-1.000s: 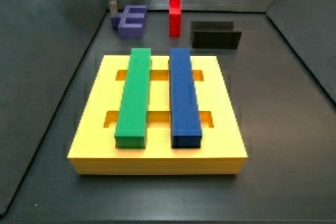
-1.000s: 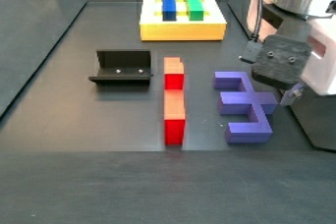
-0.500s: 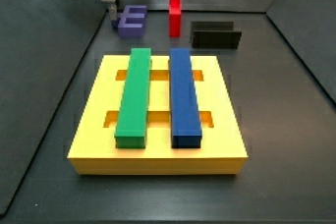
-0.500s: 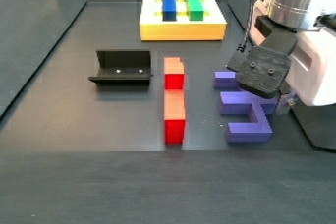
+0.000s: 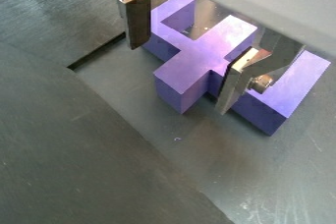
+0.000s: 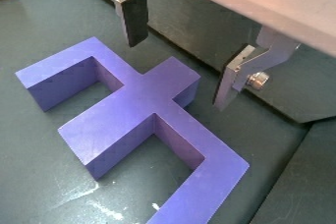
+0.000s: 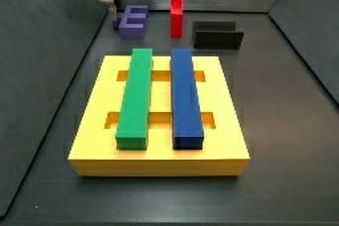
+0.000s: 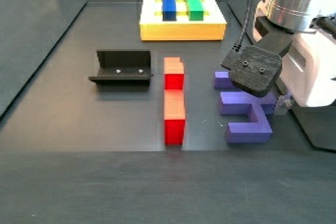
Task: Pick up the purple object. Move up. Place the purple object on the fixture. Regrasp the purple object. Move to above the board. Insert the purple object.
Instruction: Pick up the purple object.
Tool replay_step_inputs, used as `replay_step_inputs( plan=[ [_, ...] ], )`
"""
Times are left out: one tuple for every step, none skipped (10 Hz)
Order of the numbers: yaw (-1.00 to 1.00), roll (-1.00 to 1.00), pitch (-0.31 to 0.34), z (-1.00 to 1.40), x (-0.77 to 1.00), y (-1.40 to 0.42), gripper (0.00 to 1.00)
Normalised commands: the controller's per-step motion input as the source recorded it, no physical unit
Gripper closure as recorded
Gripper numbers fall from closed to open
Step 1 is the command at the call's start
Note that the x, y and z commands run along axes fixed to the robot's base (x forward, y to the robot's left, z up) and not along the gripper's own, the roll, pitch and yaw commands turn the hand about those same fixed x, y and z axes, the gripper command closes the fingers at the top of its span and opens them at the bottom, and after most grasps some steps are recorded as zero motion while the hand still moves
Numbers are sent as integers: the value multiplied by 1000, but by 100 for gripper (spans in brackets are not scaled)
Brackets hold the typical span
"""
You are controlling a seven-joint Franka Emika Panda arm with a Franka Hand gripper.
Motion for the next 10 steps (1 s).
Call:
replay_step_inputs(
  plan=[
    [-189, -203, -196, -389, -3, 57, 0],
    [-20, -150, -136, -489, 0, 80, 0],
    [0, -143, -106, -617, 111, 69, 0],
    [0, -149, -113, -634, 111, 60, 0],
    [37, -131, -111, -583, 20, 37, 0],
    [83, -121, -101, -571, 23, 17, 0],
    [117, -114, -89, -583, 26, 37, 0],
    [126, -127, -99, -583, 0, 23, 0],
    [140, -130, -106, -609, 0, 0, 0],
    [126, -144, -114, -586, 14, 0, 0]
  ],
)
